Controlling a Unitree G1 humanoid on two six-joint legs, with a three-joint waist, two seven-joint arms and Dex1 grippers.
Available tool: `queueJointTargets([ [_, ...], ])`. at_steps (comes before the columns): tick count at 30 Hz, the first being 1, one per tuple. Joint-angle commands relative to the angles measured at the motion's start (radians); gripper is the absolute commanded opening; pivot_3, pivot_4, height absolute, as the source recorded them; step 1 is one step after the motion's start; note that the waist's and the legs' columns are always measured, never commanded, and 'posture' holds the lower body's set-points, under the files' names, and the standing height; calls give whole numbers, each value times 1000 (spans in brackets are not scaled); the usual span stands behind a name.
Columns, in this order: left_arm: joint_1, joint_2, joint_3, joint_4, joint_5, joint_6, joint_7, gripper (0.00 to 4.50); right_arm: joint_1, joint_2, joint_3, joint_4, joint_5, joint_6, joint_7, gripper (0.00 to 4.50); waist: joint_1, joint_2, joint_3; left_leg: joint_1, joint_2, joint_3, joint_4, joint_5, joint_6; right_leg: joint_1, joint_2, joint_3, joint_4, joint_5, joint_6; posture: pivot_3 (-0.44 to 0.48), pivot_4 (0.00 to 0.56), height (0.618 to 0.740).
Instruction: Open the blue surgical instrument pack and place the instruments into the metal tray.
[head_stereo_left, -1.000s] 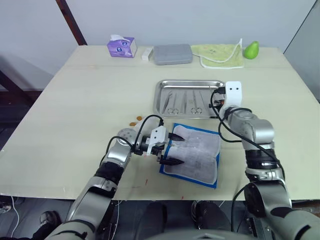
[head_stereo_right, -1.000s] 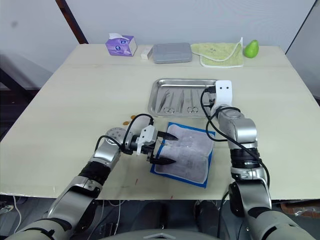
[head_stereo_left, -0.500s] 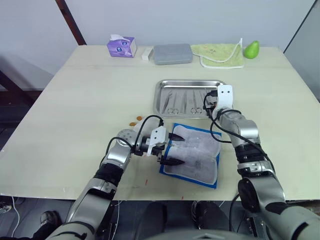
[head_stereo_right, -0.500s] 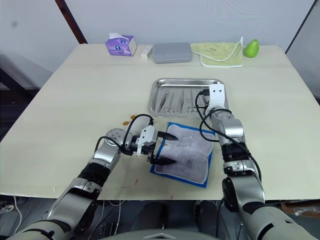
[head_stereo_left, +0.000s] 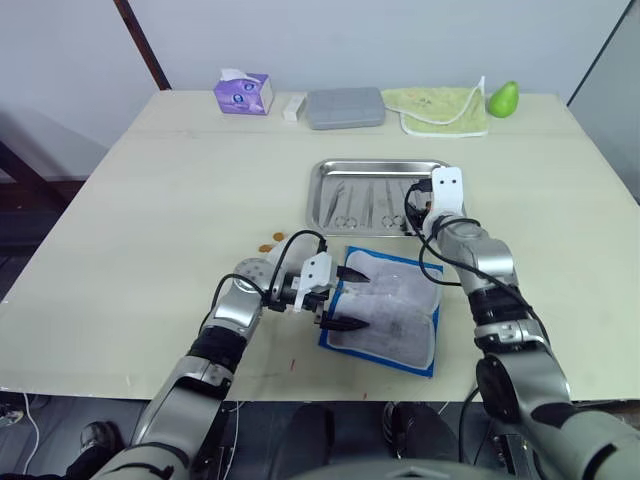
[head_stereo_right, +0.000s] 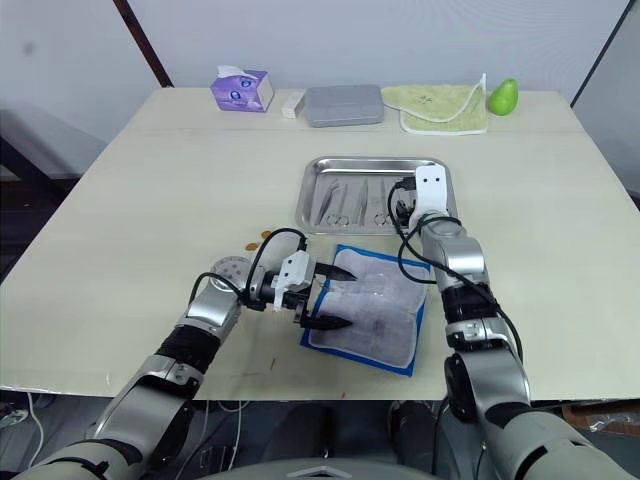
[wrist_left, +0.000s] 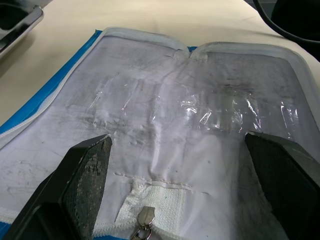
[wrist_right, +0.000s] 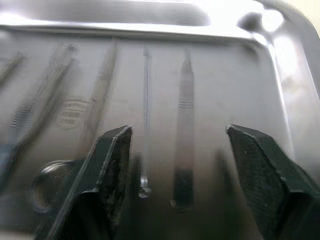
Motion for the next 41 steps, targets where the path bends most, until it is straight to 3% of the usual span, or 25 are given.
queueJointTargets([
  [1,48,1,28,-17,-50,63,2,4500,89,-37,49,-210,40,-151,167,3041,-2,0,0,-1,0,-1,0,0,0,-2,0,1,0,0,0,0,150,736],
  [4,69,-5,74,-91,-119,117,18,4500,201,-62,47,-353,101,-264,288,3041,-5,1,1,-3,0,-1,0,0,0,-4,0,2,0,0,0,0,150,736],
  [14,173,18,250,-491,-368,500,244,4500,435,-291,-47,-622,361,-200,613,3041,-1,-1,10,-4,1,-2,0,0,0,-4,0,2,1,0,0,0,150,736],
  [17,229,23,311,-615,-438,601,349,4500,467,-369,-84,-644,417,-181,677,3916,-1,-1,12,-4,1,-2,0,0,0,-4,0,3,0,0,0,0,150,736],
  [18,251,25,334,-650,-460,631,384,4500,476,-391,-97,-647,429,-178,692,4420,-1,-2,13,-4,1,-2,0,0,0,-4,1,3,0,0,0,0,150,736],
  [23,446,87,450,-797,-532,700,459,4500,628,-536,-206,-690,485,-232,854,4474,3,-3,14,-3,1,-2,0,0,0,-4,0,3,-1,0,0,0,150,736],
  [28,614,160,546,-851,-552,698,454,4500,876,-616,-378,-691,513,-328,1016,4474,8,-6,17,-3,1,-2,0,0,0,-4,0,3,-1,0,0,0,150,736],
  [33,776,218,637,-818,-502,644,444,4500,1075,-624,-572,-630,534,-404,1103,4474,6,-7,18,-1,1,0,0,0,-1,-3,0,4,-1,-1,0,0,150,736],
  [36,831,240,677,-783,-488,624,441,4500,1135,-623,-637,-618,544,-419,1122,4474,3,-7,18,0,2,1,0,0,-1,-3,0,5,-1,-1,0,0,150,736],
  [41,826,247,691,-777,-512,641,457,4500,1147,-621,-634,-606,537,-438,1123,4474,6,-8,19,1,2,2,1,0,-1,-3,0,5,-1,-4,-1,0,150,736],
])
